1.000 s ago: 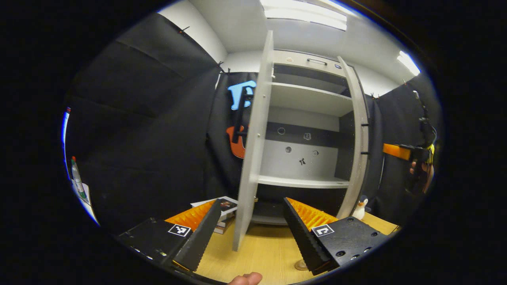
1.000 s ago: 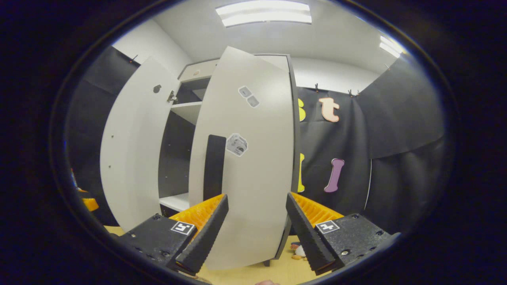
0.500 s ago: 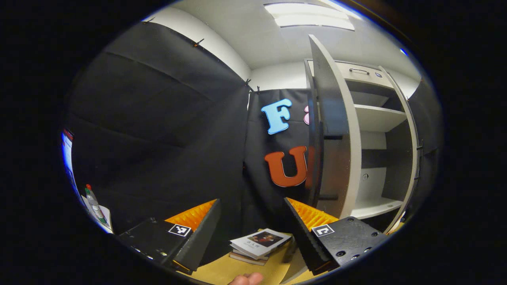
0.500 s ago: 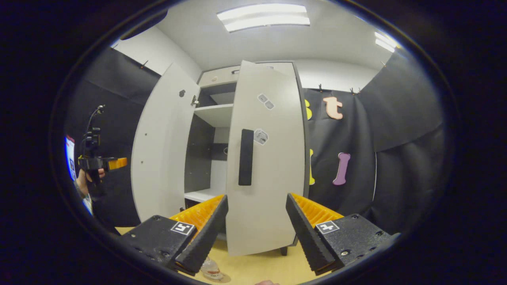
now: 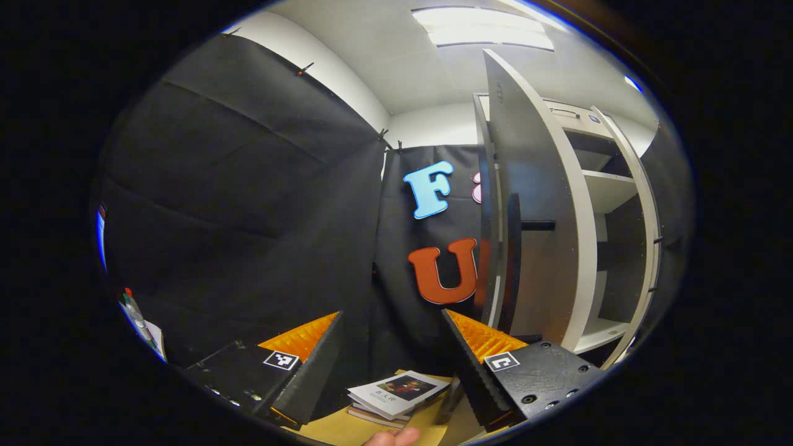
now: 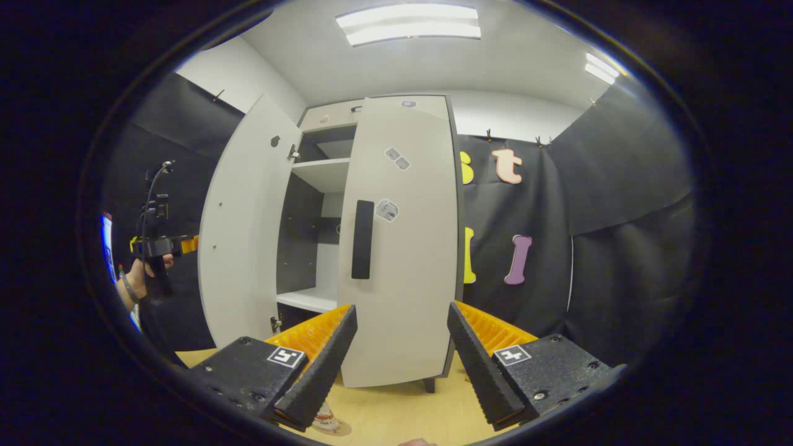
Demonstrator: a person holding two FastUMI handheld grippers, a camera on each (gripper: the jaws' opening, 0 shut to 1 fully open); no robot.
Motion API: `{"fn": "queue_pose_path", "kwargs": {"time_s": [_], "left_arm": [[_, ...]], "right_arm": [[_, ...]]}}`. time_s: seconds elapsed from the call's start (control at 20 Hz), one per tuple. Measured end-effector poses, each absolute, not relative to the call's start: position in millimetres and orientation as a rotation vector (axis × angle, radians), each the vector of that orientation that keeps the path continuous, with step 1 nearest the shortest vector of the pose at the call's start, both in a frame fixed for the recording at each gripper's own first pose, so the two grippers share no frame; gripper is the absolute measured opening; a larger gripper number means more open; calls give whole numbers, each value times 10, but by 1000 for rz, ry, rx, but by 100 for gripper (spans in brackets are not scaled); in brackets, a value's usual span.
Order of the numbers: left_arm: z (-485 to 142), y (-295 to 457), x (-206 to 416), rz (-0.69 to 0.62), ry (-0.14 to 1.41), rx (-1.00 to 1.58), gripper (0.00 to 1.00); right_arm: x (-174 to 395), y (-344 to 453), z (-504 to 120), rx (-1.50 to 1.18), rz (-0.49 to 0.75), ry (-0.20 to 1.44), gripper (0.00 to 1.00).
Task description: Grasp the bottle in the cabinet with the left hand and place it on the coaster, then close the right door with the right hand and the left door with the left hand.
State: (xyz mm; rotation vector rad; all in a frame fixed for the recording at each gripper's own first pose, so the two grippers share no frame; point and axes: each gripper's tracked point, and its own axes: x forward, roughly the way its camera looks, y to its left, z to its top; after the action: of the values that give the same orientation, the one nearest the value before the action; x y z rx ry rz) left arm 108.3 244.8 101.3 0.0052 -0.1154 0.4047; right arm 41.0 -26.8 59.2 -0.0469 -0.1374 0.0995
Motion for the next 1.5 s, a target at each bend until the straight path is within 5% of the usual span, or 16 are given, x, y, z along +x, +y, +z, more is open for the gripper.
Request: {"fn": "queue_pose_path", "kwargs": {"time_s": [0.75,1.2,1.5], "left_arm": [[950,1048,1594,113,-101,-54,99],[1042,1076,1118,100,-118,-19,99],[309,850,539,108,-35,-63,99]], "right_arm": [[229,-548,721,-32,16,-159,96],[272,-444,551,-5,14,-132,96],[322,-58,186,-6,77,-59,96]]}}
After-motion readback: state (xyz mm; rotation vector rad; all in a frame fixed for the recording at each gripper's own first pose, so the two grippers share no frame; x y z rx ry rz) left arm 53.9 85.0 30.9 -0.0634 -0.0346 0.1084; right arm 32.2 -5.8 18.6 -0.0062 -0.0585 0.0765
